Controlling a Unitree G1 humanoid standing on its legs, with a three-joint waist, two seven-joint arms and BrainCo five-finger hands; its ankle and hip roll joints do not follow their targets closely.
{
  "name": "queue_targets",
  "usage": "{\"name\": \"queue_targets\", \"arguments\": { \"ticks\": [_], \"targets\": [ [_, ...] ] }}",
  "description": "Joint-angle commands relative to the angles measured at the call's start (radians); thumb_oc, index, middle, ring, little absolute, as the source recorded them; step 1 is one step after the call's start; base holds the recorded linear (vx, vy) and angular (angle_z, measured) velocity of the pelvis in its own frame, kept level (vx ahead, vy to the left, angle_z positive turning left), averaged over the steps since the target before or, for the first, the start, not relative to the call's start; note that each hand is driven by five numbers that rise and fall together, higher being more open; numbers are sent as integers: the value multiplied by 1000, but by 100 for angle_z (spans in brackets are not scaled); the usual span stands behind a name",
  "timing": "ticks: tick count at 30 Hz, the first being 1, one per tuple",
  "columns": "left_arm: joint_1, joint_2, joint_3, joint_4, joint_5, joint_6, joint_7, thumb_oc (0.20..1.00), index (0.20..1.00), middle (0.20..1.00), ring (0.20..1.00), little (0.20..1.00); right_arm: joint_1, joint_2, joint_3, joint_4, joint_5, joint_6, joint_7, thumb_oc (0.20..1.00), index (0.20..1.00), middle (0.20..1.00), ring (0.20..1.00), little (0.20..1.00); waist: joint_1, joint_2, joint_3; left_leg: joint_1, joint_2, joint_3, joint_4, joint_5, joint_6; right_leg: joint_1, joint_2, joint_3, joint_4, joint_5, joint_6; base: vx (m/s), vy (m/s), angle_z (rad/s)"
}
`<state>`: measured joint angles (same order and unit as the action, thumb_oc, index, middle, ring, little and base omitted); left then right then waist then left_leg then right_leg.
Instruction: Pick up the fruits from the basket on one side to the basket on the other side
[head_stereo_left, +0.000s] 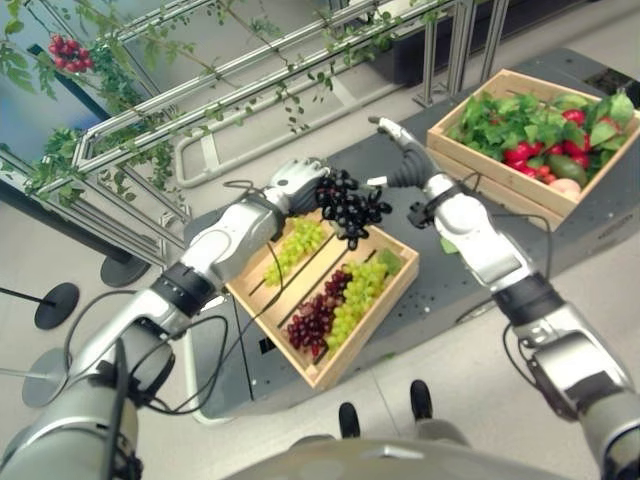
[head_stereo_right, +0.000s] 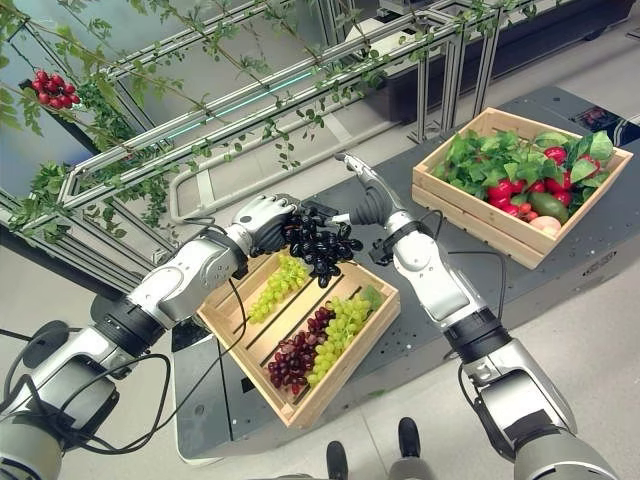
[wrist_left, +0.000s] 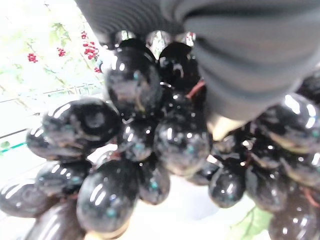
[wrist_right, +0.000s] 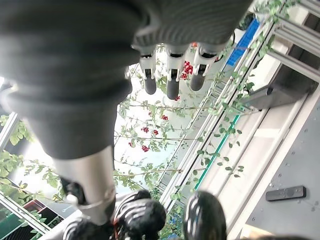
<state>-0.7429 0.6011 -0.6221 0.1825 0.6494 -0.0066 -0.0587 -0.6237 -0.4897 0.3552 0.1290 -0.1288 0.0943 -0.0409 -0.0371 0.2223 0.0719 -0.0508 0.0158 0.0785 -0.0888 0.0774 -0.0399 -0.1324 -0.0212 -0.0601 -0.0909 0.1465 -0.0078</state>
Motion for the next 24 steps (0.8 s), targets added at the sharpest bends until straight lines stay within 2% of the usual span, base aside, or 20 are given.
{"name": "queue_targets", "arguments": {
  "ticks": [1, 2, 4, 6, 8, 9, 10, 14, 15, 17, 18, 24],
  "targets": [
    [-37, 140, 173, -50, -19, 14, 69, 200, 200, 200, 200, 200, -4, -1, -39, -60, -28, 19, 31, 1000, 1000, 1000, 1000, 1000, 13, -68, -72, 25, -56, -19, 33, -87, 2, 82, -41, 40, 4, -137, 97, -14, 10, 14],
    [7, 188, 192, -71, -14, -5, 50, 200, 200, 200, 200, 200, -2, -11, -50, -72, -45, 2, 39, 1000, 1000, 1000, 1000, 1000, 26, -68, -72, 25, -56, -22, 33, -87, 3, 84, -41, 36, 4, -137, 97, 0, 0, 0],
    [133, 228, 272, -143, -27, -28, 38, 200, 200, 200, 200, 200, 30, 29, -81, -78, -20, -1, 42, 1000, 1000, 1000, 1000, 1000, 33, -69, -74, 29, -57, -26, 32, -86, 2, 89, -42, 33, 4, -137, 96, -2, 7, -2],
    [167, 246, 301, -169, -32, -33, 37, 200, 200, 200, 200, 200, 36, 38, -83, -79, -20, -9, 44, 1000, 1000, 1000, 1000, 1000, 33, -69, -75, 30, -58, -27, 30, -85, 1, 90, -43, 32, 4, -137, 96, -3, 14, 6],
    [-35, 94, 171, -38, -30, -18, 71, 200, 200, 200, 200, 200, 51, 55, -44, -92, 19, -28, 52, 1000, 1000, 1000, 1000, 1000, -6, -74, -74, 31, -56, -21, 26, -82, 0, 89, -42, 36, 4, -135, 99, 7, 5, 27],
    [-41, 90, 166, -31, -29, -19, 74, 200, 200, 200, 200, 200, 54, 53, -47, -94, 20, -27, 52, 1000, 1000, 1000, 1000, 1000, -3, -74, -74, 32, -56, -22, 26, -82, 0, 90, -42, 36, 4, -135, 99, 4, 13, 46],
    [-43, 141, 158, 100, -6, 18, 84, 200, 200, 200, 200, 200, 51, 12, -47, -121, 15, -16, 66, 1000, 1000, 1000, 1000, 1000, -1, -72, -75, 36, -56, -19, 22, -81, 0, 91, -43, 36, 4, -134, 100, 2, 12, 25],
    [-18, 130, 155, 106, 6, 21, 75, 200, 200, 200, 200, 200, 114, 24, -63, -129, 20, -24, 71, 1000, 1000, 1000, 1000, 1000, -1, -75, -78, 39, -55, -21, 19, -81, 3, 93, -43, 33, 4, -136, 100, 10, 3, -12],
    [-120, 110, 134, 87, -27, 9, 60, 200, 200, 200, 200, 200, 131, 25, -55, -123, 28, -36, 71, 1000, 1000, 1000, 1000, 1000, -12, -71, -80, 44, -56, -23, 19, -85, 3, 99, -42, 33, 4, -139, 102, 0, 0, 0],
    [-157, 107, 120, 77, -25, 16, 71, 200, 200, 200, 200, 200, 153, 31, -53, -123, 51, -31, 79, 1000, 1000, 1000, 1000, 1000, -14, -74, -78, 40, -57, -23, 19, -80, 2, 94, -44, 31, 4, -134, 102, -7, -3, 2],
    [-132, 110, 123, 52, -12, 7, 79, 200, 200, 200, 200, 200, 175, 24, -38, -132, 38, -41, 102, 1000, 1000, 1000, 1000, 1000, -11, -78, -76, 41, -57, -26, 19, -81, 2, 96, -44, 28, 4, -135, 102, 39, -3, 4],
    [-92, 76, 102, 65, 15, 9, 79, 200, 200, 200, 200, 200, 176, 39, -6, -115, 38, -46, 97, 1000, 1000, 1000, 1000, 1000, -11, -74, -76, 51, -54, -26, 15, -91, 3, 101, -43, 27, 4, -145, 105, 7, -1, 0]
  ]
}}
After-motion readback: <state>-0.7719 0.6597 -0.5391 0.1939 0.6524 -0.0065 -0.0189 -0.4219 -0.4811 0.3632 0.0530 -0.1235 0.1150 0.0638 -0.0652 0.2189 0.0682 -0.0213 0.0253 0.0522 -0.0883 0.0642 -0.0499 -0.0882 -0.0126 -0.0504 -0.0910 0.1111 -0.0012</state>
